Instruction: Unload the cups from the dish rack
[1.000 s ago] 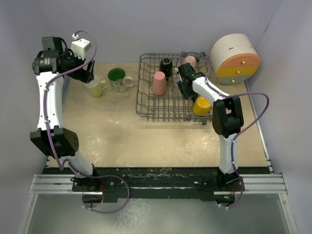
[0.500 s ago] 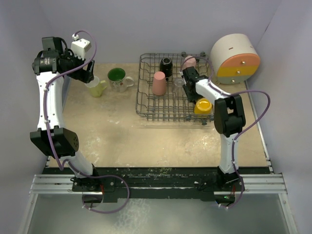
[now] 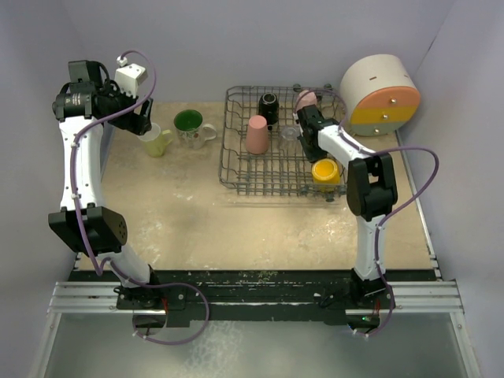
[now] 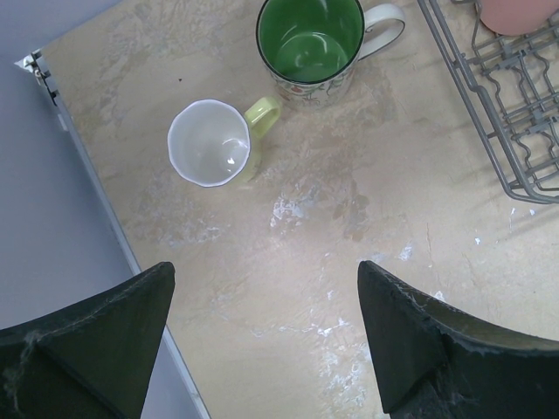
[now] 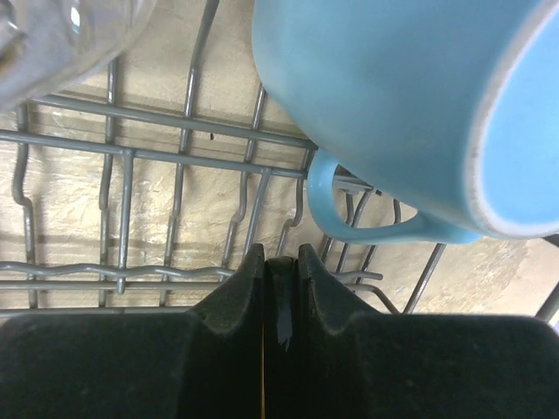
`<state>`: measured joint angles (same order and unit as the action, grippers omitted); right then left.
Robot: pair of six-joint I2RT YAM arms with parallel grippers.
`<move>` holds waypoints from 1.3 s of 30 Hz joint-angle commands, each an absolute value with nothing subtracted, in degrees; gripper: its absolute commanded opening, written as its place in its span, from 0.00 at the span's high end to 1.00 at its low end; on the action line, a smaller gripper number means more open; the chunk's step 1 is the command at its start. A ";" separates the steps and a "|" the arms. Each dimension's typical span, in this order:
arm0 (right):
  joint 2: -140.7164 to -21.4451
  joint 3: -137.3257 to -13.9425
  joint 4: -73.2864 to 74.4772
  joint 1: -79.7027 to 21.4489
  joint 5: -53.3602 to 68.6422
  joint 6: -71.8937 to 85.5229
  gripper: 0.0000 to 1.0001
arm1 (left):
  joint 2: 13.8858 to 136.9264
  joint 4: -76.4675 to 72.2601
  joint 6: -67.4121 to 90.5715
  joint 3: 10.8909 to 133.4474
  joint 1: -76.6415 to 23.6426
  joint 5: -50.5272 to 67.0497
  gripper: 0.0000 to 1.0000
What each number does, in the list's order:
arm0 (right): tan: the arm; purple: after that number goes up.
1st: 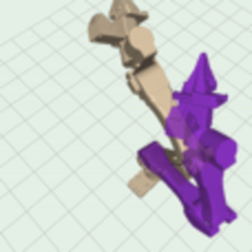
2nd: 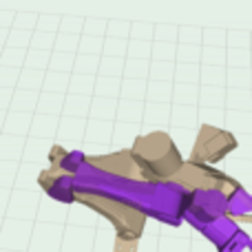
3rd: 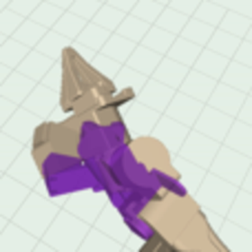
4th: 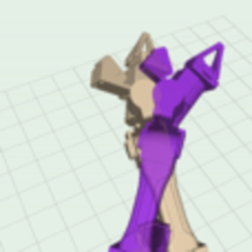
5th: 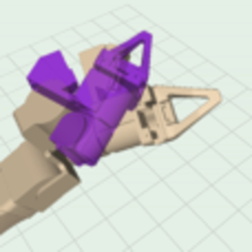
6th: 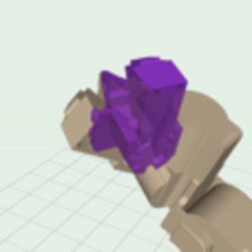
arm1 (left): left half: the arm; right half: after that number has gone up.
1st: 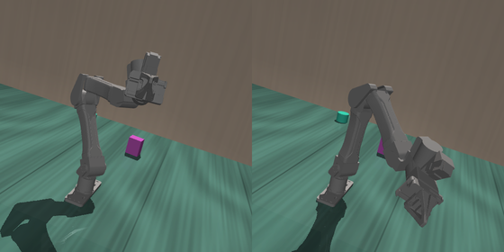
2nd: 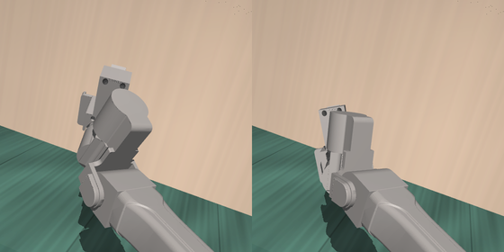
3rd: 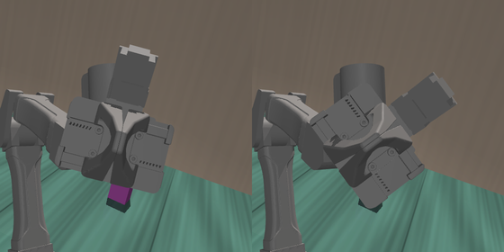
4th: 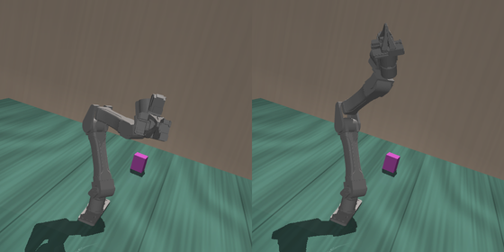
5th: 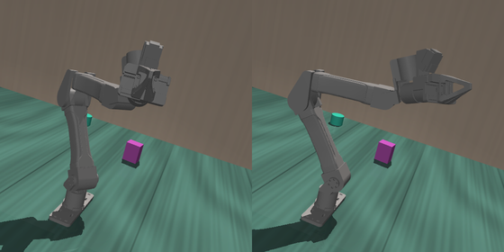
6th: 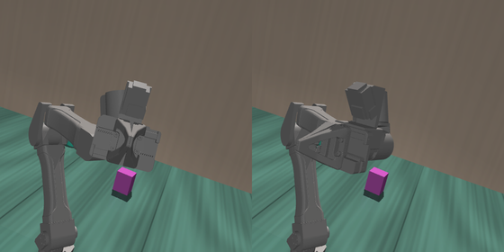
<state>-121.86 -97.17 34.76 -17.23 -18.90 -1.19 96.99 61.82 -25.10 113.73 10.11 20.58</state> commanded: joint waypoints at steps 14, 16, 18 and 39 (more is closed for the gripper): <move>-100.90 -98.85 20.57 -17.58 3.10 9.71 1.00 | 91.74 58.64 -24.79 110.36 10.44 29.49 0.12; -99.94 -97.59 17.63 -17.58 6.71 11.66 1.00 | 91.22 57.94 -24.72 109.16 10.42 31.02 0.12; -99.15 -96.04 14.43 -17.55 9.97 13.82 1.00 | 90.72 57.32 -24.42 108.03 10.41 32.61 0.13; -91.42 -76.29 -29.59 -23.81 36.48 30.21 1.00 | 94.38 52.04 -13.78 99.87 2.55 43.79 0.16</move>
<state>-94.24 -75.46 -13.78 -20.47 30.55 26.92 92.47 56.10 -19.16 100.64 6.28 40.66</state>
